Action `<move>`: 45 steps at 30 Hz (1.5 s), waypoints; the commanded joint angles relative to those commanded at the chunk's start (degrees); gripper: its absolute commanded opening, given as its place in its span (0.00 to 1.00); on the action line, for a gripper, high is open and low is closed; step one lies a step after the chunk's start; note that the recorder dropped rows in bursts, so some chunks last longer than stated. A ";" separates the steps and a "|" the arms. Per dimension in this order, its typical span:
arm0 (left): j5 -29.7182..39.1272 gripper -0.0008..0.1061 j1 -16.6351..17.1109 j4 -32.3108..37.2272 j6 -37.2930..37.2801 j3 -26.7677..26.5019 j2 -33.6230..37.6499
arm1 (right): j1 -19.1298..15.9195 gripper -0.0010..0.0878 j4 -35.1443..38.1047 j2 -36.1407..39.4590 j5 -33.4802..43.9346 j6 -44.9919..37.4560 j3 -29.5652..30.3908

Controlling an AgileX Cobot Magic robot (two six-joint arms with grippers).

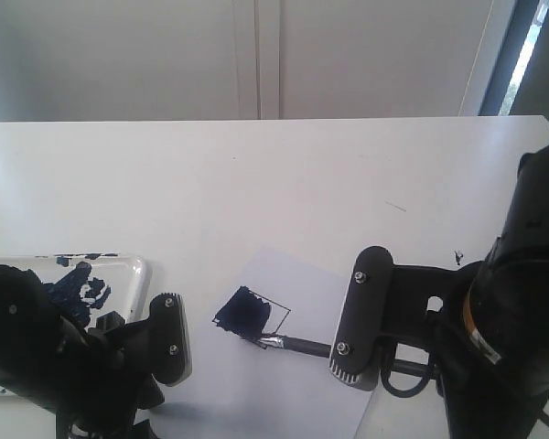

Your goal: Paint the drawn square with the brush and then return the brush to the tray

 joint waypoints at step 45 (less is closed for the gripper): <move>-0.33 0.53 0.00 0.00 0.00 0.00 0.00 | 0.00 0.01 1.68 0.00 0.54 -0.28 0.00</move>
